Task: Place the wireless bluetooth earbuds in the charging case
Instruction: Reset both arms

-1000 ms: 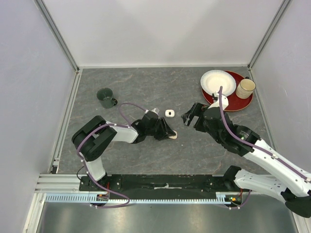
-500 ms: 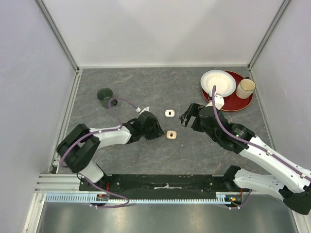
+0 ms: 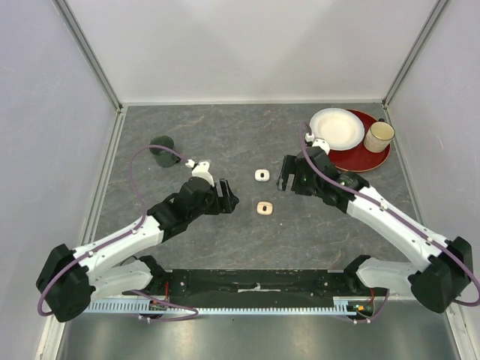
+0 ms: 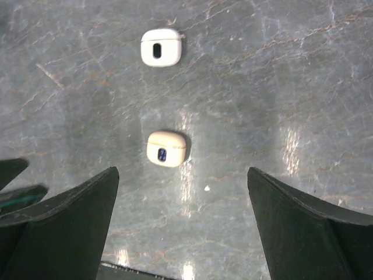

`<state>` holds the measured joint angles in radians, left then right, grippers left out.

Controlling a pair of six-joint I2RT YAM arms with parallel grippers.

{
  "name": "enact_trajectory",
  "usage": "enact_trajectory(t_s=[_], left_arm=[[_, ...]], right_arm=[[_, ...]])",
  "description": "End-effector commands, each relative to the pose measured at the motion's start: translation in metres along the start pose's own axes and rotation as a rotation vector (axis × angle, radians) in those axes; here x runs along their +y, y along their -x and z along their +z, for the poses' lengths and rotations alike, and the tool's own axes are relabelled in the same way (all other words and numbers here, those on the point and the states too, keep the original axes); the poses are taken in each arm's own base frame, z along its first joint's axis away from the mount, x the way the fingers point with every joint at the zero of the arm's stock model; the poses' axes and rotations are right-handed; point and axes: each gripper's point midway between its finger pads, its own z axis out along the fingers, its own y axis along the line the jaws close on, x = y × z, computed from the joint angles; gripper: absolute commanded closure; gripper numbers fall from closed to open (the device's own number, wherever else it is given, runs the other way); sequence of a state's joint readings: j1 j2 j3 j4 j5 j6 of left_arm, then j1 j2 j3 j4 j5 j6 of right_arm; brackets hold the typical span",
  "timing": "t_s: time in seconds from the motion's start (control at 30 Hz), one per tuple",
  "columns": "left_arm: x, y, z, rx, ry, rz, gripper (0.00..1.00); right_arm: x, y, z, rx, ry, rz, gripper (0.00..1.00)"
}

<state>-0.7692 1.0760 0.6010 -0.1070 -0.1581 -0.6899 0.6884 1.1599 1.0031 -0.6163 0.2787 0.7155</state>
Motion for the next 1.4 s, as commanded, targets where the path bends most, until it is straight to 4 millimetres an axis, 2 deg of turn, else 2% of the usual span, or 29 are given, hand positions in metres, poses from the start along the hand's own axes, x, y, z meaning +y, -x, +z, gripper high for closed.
enact_trajectory(t_s=[0.0,0.03,0.1,0.2,0.37,0.43,0.47,0.5,0.57,0.63,0.67,0.7,0.73,0.77,0.8,0.83,0.87,0.9,0.93,1.03,1.07,1.13,1.2,1.37], left_arm=[[0.019,0.021,-0.022,-0.042,0.088,0.180,0.12],[0.022,0.022,-0.027,-0.031,0.110,0.194,0.08],[0.026,0.028,-0.035,-0.038,0.141,0.186,0.06],[0.028,0.038,-0.046,-0.053,0.185,0.164,0.05],[0.036,0.059,-0.062,-0.140,0.254,0.125,0.05],[0.032,0.062,-0.063,-0.153,0.216,0.168,0.05],[0.021,0.063,-0.060,-0.154,0.155,0.180,0.05],[0.019,0.062,-0.057,-0.140,0.134,0.217,0.05],[0.012,0.065,-0.053,-0.145,0.099,0.231,0.05],[0.031,0.081,-0.048,-0.170,0.147,0.188,0.05],[0.029,0.082,-0.046,-0.147,0.085,0.156,0.05],[0.055,0.103,-0.045,-0.202,0.110,0.061,0.05],[0.051,0.105,-0.048,-0.189,0.019,0.019,0.05],[0.061,0.114,-0.050,-0.218,0.016,-0.019,0.04],[0.077,0.124,-0.054,-0.254,0.053,-0.047,0.04],[0.087,0.130,-0.059,-0.291,0.108,-0.045,0.04],[0.092,0.133,-0.061,-0.304,0.134,-0.032,0.04],[0.095,0.134,-0.062,-0.312,0.156,-0.049,0.04],[0.101,0.134,-0.063,-0.319,0.188,-0.068,0.04],[0.104,0.128,-0.061,-0.294,0.203,-0.089,0.04],[0.109,0.129,-0.063,-0.303,0.229,-0.099,0.04],[0.116,0.125,-0.063,-0.309,0.263,-0.116,0.04],[0.117,0.124,-0.065,-0.322,0.266,-0.125,0.04],[0.121,0.127,-0.070,-0.347,0.295,-0.132,0.04]], right_arm=[[0.007,0.015,0.017,0.075,0.132,0.010,0.02],[-0.009,0.026,0.025,0.067,0.101,0.052,0.02],[-0.012,0.025,0.035,0.126,0.150,0.094,0.02],[-0.051,0.048,0.050,0.096,0.073,0.172,0.02],[-0.084,0.065,0.060,0.039,-0.035,0.135,0.02],[-0.100,0.066,0.062,0.006,-0.109,0.110,0.02],[-0.104,0.074,0.063,-0.041,-0.127,0.102,0.02],[-0.112,0.071,0.064,-0.053,-0.155,0.094,0.02],[-0.117,0.087,0.060,-0.137,-0.183,0.083,0.02],[-0.120,0.092,0.054,-0.196,-0.188,0.058,0.02],[-0.124,0.103,0.051,-0.258,-0.204,0.058,0.02],[-0.131,0.099,0.051,-0.272,-0.231,0.057,0.02],[-0.135,0.103,0.044,-0.310,-0.248,0.049,0.02],[-0.140,0.111,0.041,-0.365,-0.270,0.046,0.02],[-0.148,0.101,0.043,-0.362,-0.292,0.028,0.02],[-0.151,0.104,0.036,-0.390,-0.303,-0.011,0.02],[-0.155,0.111,0.032,-0.440,-0.328,-0.030,0.02],[-0.163,0.098,0.035,-0.433,-0.344,-0.057,0.02],[-0.166,0.096,0.029,-0.451,-0.352,-0.099,0.02],[-0.168,0.100,0.022,-0.570,-0.336,-0.114,0.02],[-0.174,0.089,0.025,-0.564,-0.341,-0.128,0.02],[-0.173,0.093,0.018,-0.631,-0.327,-0.123,0.02],[-0.184,0.085,0.018,-0.644,-0.368,-0.115,0.02],[-0.199,0.080,0.021,-0.639,-0.451,-0.139,0.02]])
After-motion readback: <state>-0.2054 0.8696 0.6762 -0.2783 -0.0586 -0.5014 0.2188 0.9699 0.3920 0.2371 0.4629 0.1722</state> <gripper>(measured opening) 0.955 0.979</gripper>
